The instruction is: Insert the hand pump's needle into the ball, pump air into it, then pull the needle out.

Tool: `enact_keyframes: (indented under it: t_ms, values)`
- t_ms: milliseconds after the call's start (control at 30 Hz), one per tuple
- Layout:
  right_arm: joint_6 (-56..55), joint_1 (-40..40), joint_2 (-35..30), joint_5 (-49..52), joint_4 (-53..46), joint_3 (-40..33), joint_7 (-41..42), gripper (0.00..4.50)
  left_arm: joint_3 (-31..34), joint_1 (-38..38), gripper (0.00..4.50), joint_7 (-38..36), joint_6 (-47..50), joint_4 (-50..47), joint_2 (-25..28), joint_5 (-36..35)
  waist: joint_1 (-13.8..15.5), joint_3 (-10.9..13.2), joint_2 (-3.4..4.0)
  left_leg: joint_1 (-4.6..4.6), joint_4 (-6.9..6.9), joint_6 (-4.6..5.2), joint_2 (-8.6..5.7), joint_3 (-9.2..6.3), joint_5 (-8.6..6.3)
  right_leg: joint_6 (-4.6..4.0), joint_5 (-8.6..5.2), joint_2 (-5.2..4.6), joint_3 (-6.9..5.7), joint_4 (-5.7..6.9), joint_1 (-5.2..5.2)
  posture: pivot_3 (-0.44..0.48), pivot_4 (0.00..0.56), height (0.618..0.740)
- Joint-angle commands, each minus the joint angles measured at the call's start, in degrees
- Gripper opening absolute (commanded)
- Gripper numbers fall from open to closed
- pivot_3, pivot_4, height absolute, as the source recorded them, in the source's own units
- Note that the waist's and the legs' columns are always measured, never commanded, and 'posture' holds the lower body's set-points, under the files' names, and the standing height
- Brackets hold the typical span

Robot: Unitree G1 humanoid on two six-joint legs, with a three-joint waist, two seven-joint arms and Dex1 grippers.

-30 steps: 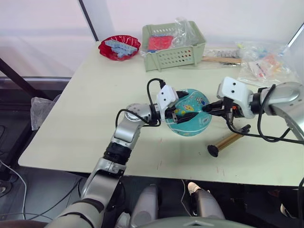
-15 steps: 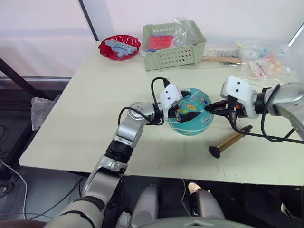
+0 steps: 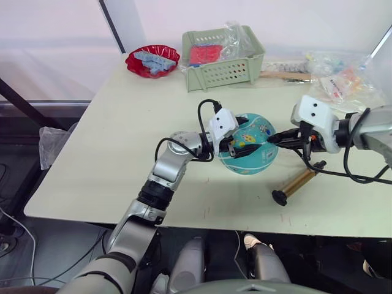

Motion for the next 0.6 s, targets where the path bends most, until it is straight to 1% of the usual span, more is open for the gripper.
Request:
enact_keyframes:
  t_ms: [33,133,200,233,267,333,400,500,600]
  values:
    - [-3.35,-2.6,-2.45,2.38,-5.33,-11.98,0.63,0.08,-6.86,5.6,4.5,1.18,7.8,12.35,2.18,7.98,0.0,0.0,0.0,0.01,0.02,0.04,0.0,0.03,-0.02,0.02,0.01,0.0,0.03,-0.01,0.0,0.0,0.15,0.736]
    - [-3.95,-1.2,-2.85,2.21,-4.96,-12.71,0.35,0.08,-6.78,5.72,4.5,1.08,7.81,12.1,2.19,7.69,-0.05,-0.04,-0.01,0.03,0.05,0.09,0.0,0.12,-0.05,0.05,0.03,0.0,0.13,-0.02,-0.01,0.0,0.15,0.736]
    - [-4.48,0.14,-3.11,1.94,-4.77,-13.58,0.3,0.08,-6.73,5.74,4.5,1.02,7.79,11.94,2.22,7.49,-0.26,-0.5,-0.18,0.14,0.05,0.11,-0.02,0.16,-0.07,0.06,0.06,0.05,0.36,-0.02,-0.02,0.0,0.15,0.736]
    - [-4.67,0.83,-3.13,1.88,-4.64,-14.2,0.2,0.08,-6.69,5.74,4.5,0.98,7.73,11.9,2.23,7.45,-0.61,-1.05,-0.66,0.2,0.04,0.11,-0.02,0.14,-0.07,0.05,0.06,0.08,0.41,-0.01,0.0,0.0,0.15,0.736]
    - [-4.95,1.47,-3.18,1.83,-4.54,-14.74,0.15,0.08,-6.61,5.75,4.5,0.94,7.68,11.89,2.22,7.47,-0.89,-1.23,-0.92,0.5,-0.02,0.11,-0.01,0.11,-0.08,-0.17,-0.02,0.15,0.51,0.0,0.18,0.0,0.15,0.736]
    - [-5.31,2.66,-2.98,1.83,-4.26,-15.85,-0.08,0.08,-6.15,5.83,4.5,0.97,7.21,11.63,2.08,7.32,-1.27,-1.61,-1.28,0.92,-0.12,0.1,0.0,0.11,-0.09,-0.23,0.01,0.25,0.68,0.0,0.45,0.0,0.15,0.736]
    - [-5.91,4.1,-2.69,1.61,-3.91,-16.76,-0.49,0.08,-5.55,5.71,4.5,0.79,6.79,11.03,1.94,6.8,-1.49,-1.83,-1.44,1.3,-0.12,0.09,0.11,0.13,-0.1,-0.15,0.04,0.2,0.75,0.0,0.6,0.0,0.15,0.736]
    - [-6.62,6.65,-1.59,1.43,-3.32,-18.33,-1.93,0.08,-4.63,5.4,4.5,0.71,5.95,10.31,1.75,6.03,-1.77,-2.1,-1.18,1.42,-0.12,0.08,0.23,0.15,-0.1,-0.14,0.19,0.17,0.78,0.0,0.57,0.0,0.15,0.736]
    - [-8.28,10.07,-0.72,0.39,-2.67,-19.86,-3.42,0.08,-3.34,5.23,4.5,0.46,5.0,9.29,1.44,4.96,-1.68,-2.2,-1.02,1.34,-0.18,0.09,0.23,0.19,-0.1,-0.37,0.32,0.2,0.83,0.0,0.46,0.0,0.15,0.736]
